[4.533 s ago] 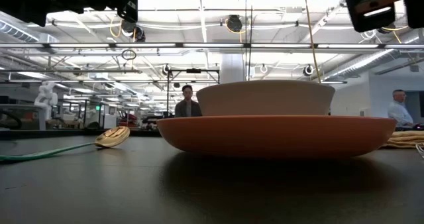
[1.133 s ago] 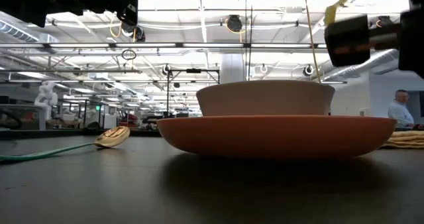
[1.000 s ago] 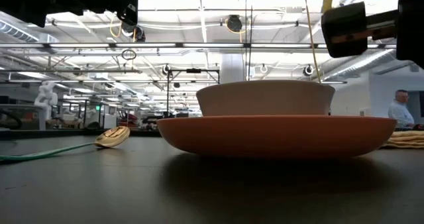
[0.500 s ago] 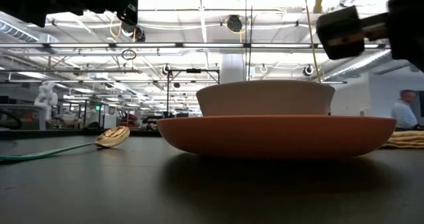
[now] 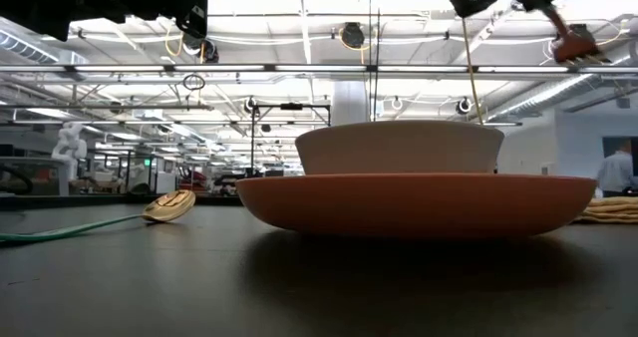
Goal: Set table place
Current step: Put the green patterned fork on the orange plate to the left of the white bowl
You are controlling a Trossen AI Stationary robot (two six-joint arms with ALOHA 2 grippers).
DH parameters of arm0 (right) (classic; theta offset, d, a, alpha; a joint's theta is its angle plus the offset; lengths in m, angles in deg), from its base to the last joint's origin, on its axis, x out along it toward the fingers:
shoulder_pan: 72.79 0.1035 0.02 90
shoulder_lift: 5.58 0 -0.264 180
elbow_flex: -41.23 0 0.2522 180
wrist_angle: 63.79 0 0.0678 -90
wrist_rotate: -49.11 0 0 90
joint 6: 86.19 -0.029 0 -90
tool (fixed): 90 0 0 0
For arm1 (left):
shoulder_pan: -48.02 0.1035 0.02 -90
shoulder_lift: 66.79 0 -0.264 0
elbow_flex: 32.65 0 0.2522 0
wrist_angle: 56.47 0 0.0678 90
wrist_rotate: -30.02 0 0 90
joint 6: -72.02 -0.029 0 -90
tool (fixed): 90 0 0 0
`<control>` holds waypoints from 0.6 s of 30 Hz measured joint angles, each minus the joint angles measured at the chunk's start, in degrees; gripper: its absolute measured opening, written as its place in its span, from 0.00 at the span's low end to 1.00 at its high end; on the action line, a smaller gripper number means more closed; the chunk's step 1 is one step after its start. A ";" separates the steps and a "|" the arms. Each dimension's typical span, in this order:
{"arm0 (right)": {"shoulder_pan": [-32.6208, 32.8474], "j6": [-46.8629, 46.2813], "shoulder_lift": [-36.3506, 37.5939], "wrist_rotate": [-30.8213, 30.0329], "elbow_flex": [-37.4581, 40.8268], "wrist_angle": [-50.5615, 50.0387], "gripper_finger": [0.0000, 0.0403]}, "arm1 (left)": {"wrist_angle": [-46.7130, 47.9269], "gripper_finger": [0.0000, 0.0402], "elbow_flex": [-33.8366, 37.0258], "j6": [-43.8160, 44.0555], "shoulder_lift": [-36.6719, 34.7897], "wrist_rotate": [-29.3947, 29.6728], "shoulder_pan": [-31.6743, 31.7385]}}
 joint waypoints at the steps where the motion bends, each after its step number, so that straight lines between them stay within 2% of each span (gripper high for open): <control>1: -0.70 -0.38 0.73 0.00 0.00 -0.09 0.02 | 0.00 0.08 0.00 0.03 0.00 -0.02 0.01; 16: -12.17 1.44 2.38 0.19 0.00 -4.46 0.02 | 1.31 0.08 0.00 0.16 0.00 -0.04 0.01; 18: -14.01 0.79 2.35 1.62 0.00 -4.53 0.02 | 1.32 0.08 0.00 0.13 0.00 -0.04 0.00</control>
